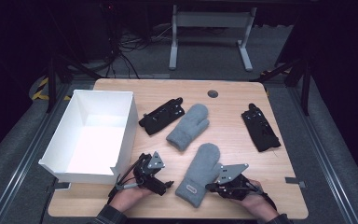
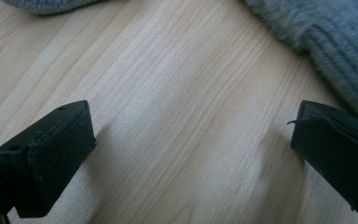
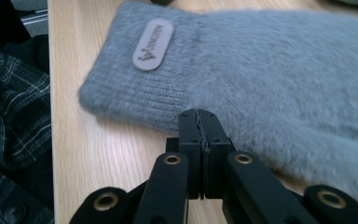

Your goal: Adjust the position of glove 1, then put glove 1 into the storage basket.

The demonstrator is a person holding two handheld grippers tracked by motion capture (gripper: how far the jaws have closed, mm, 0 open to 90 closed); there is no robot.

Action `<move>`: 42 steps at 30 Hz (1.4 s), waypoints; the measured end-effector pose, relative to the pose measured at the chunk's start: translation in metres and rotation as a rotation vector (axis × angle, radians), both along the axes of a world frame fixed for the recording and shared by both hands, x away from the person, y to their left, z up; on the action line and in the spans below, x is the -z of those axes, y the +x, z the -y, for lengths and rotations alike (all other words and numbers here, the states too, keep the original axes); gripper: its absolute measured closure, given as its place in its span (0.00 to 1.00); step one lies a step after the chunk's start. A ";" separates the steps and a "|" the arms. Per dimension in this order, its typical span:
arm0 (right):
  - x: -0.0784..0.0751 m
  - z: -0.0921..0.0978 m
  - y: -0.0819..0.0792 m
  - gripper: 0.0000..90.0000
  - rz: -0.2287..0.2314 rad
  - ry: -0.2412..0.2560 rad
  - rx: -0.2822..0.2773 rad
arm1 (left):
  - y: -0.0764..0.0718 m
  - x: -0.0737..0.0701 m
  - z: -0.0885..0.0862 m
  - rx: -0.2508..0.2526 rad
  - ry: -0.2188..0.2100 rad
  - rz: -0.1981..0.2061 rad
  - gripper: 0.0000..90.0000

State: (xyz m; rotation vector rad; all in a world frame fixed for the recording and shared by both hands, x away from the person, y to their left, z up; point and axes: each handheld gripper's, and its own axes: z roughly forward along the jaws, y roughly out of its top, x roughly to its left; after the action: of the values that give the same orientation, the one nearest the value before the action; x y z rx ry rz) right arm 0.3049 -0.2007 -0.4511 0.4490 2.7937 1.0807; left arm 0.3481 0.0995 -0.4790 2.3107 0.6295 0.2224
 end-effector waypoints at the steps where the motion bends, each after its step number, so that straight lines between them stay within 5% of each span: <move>1: 0.000 -0.003 0.001 1.00 0.000 0.001 -0.004 | 0.000 0.000 0.000 0.000 0.000 0.000 0.00; 7: -0.004 0.002 0.001 0.95 0.015 0.018 0.019 | 0.000 0.000 0.000 -0.001 0.000 0.000 0.00; 18: -0.002 0.064 0.020 0.50 0.042 0.065 0.276 | 0.001 0.000 0.001 -0.006 0.000 0.004 0.00; 25: 0.007 0.093 0.029 0.33 0.057 0.074 0.375 | 0.005 -0.008 0.005 -0.048 -0.007 -0.059 0.01; 31: 0.011 0.101 0.032 0.25 0.069 0.074 0.413 | 0.012 -0.022 0.011 -0.074 -0.049 -0.053 0.02; 42: 0.018 0.099 0.034 0.20 0.073 0.055 0.426 | 0.041 -0.047 0.032 -0.124 -0.043 -0.038 0.06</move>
State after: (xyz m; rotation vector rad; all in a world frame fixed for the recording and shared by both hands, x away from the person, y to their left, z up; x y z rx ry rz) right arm 0.3393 -0.2997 -0.4695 0.9362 2.4465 1.0465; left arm 0.3891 0.0672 -0.4319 2.2417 0.7901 0.2216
